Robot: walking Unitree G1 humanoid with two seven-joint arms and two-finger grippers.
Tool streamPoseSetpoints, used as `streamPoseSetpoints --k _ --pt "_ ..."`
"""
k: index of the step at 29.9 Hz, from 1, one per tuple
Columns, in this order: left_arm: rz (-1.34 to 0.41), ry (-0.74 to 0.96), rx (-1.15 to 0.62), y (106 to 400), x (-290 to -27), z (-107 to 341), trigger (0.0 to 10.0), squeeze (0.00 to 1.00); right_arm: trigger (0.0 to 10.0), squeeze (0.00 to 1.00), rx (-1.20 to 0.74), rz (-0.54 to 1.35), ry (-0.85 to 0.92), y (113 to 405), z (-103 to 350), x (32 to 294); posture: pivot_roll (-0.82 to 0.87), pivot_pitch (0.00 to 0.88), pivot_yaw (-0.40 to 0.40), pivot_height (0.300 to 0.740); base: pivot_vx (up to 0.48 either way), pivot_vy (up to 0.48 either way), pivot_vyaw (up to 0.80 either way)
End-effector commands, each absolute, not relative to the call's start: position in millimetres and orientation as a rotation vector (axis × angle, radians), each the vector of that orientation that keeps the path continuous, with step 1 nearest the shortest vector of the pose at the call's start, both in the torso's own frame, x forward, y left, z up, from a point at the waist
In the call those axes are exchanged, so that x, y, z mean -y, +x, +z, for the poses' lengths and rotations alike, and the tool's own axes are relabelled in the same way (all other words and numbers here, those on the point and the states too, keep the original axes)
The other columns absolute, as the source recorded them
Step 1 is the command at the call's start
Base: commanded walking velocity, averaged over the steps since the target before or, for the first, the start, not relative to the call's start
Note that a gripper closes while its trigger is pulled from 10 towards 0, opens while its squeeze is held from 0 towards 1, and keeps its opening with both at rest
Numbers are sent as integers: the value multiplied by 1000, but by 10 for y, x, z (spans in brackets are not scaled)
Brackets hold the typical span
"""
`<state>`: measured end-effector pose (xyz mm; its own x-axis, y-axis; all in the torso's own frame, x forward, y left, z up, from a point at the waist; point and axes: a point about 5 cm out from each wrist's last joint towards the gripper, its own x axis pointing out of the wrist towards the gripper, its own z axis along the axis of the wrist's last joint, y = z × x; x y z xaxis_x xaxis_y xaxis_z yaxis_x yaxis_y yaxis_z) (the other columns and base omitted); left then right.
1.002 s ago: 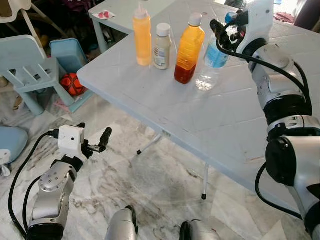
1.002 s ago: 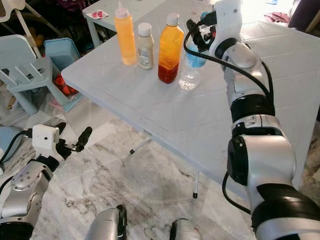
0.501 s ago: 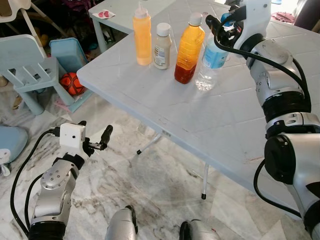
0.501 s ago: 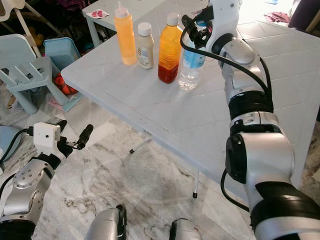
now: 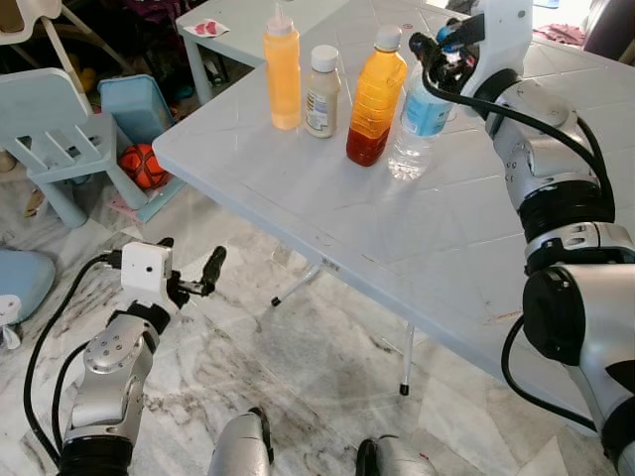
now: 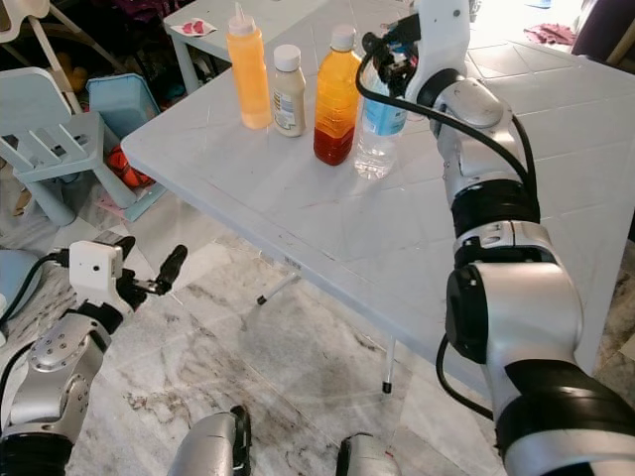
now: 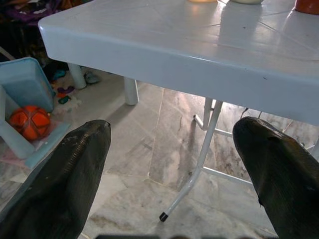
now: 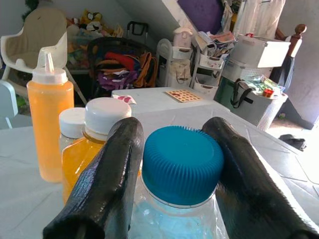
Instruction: Restocking fridge
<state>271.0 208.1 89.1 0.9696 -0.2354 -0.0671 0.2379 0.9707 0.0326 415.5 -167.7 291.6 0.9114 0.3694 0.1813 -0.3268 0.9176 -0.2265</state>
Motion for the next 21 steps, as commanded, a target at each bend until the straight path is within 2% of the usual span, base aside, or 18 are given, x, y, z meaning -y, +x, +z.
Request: streamPoseSetpoints --k 1,13,21 --pt "-233 49 -86 2707 -2100 852 10000 0 0 0 228 365 -201 4161 2984 1658 97 146 30 740 0 0 0" --pt "-229 48 -88 2700 -2097 840 10000 0 0 0 146 330 -219 4162 2879 1764 93 144 22 740 0 0 0" --pt "-221 42 -87 2699 -2088 827 10000 0 0 0 125 305 -205 4047 2745 1872 79 134 18 740 0 0 0"
